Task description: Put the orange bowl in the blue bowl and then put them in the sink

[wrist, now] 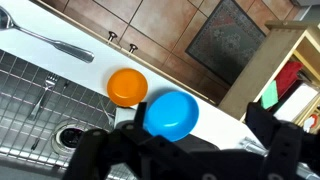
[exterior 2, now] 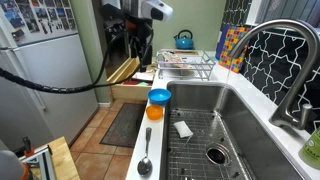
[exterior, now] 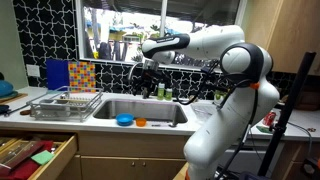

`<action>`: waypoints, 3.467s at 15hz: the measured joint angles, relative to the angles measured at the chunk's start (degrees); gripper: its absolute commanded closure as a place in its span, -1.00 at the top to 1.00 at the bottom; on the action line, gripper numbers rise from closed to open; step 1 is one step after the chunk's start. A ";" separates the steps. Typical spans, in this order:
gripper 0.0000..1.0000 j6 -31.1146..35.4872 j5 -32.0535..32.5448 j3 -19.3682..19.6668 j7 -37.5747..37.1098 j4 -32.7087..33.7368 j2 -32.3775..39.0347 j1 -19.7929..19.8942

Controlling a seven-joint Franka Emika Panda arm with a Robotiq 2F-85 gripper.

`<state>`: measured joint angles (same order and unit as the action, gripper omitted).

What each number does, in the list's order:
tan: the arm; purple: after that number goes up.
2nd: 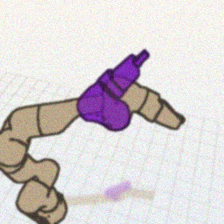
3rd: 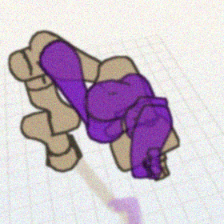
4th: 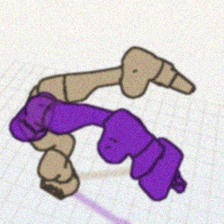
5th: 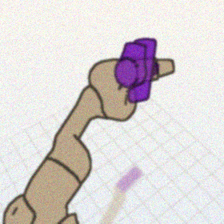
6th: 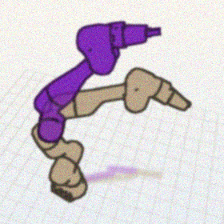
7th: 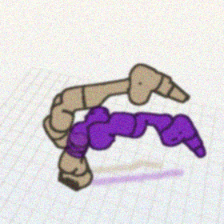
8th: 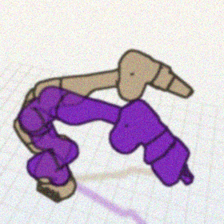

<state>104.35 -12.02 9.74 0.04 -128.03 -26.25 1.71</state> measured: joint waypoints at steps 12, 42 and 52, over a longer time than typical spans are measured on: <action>1.00 2.86 5.50 -3.05 -0.30 -1.44 1.13 1.74; -1.00 27.77 13.35 -2.08 -0.71 -13.03 16.33 6.20; -0.98 21.29 10.53 -3.03 3.75 -7.96 12.02 3.62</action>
<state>125.63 -1.49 6.71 3.79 -135.99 -14.23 5.34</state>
